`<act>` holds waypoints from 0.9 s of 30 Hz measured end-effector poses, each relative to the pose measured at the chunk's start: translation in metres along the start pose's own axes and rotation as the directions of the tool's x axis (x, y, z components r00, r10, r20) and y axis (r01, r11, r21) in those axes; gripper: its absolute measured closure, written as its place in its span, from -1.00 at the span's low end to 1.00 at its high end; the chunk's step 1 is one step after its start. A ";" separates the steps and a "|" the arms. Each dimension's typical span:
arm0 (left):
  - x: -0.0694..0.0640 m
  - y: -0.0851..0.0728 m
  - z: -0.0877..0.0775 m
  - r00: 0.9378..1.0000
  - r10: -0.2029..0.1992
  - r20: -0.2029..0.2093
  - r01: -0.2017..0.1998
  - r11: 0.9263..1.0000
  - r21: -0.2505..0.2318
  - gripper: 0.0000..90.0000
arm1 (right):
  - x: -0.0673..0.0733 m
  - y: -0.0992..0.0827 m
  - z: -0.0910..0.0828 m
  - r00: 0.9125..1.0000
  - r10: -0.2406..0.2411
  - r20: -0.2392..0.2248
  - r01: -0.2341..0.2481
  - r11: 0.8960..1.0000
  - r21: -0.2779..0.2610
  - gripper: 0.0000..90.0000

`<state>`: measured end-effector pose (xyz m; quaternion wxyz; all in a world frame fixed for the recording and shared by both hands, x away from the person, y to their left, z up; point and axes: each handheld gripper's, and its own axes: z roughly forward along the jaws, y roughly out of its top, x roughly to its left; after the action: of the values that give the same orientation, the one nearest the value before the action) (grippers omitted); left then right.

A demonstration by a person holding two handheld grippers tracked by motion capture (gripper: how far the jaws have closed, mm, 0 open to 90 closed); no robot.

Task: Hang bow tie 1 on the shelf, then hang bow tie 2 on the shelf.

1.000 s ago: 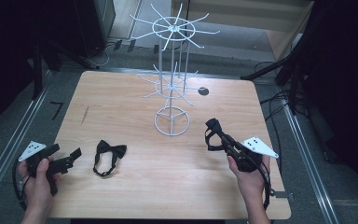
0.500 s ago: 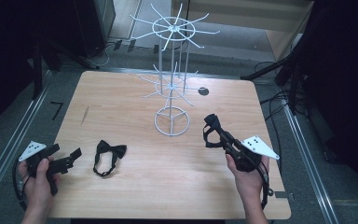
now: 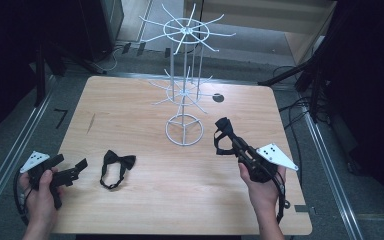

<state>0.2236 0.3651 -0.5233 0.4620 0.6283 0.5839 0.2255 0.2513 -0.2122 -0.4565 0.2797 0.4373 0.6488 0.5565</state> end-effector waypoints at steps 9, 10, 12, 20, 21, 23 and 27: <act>0.000 0.000 0.000 1.000 -0.004 0.001 0.004 1.000 -0.002 -1.00 | 0.005 0.005 0.001 1.000 0.003 -0.012 -0.003 1.000 -0.015 0.77; 0.000 0.000 0.000 1.000 -0.001 0.002 0.001 1.000 0.000 -1.00 | 0.005 0.005 0.001 1.000 0.011 -0.016 -0.011 1.000 -0.017 0.77; 0.000 0.000 0.000 1.000 0.000 0.001 0.000 1.000 0.000 -1.00 | 0.005 0.006 0.000 1.000 0.020 -0.017 -0.021 1.000 -0.022 0.77; 0.000 0.000 0.000 1.000 -0.002 0.001 0.002 1.000 0.000 -1.00 | 0.011 0.013 -0.001 0.999 0.026 -0.024 -0.027 0.999 -0.047 0.77; 0.000 0.000 0.000 1.000 -0.002 0.001 0.002 1.000 0.000 -1.00 | 0.011 0.013 -0.001 0.999 0.026 -0.024 -0.027 0.999 -0.047 0.77; 0.000 0.000 0.000 1.000 -0.002 0.002 0.002 1.000 0.000 -1.00 | 0.012 0.014 0.000 0.999 0.025 -0.026 -0.026 0.998 -0.049 0.77; 0.000 0.000 0.000 1.000 0.000 0.002 0.000 1.000 0.000 -1.00 | 0.014 0.017 0.001 0.999 0.028 -0.030 -0.030 0.998 -0.058 0.77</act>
<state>0.2236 0.3652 -0.5233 0.4624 0.6285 0.5837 0.2248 0.2499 -0.1997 -0.4388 0.2746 0.4300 0.6299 0.5857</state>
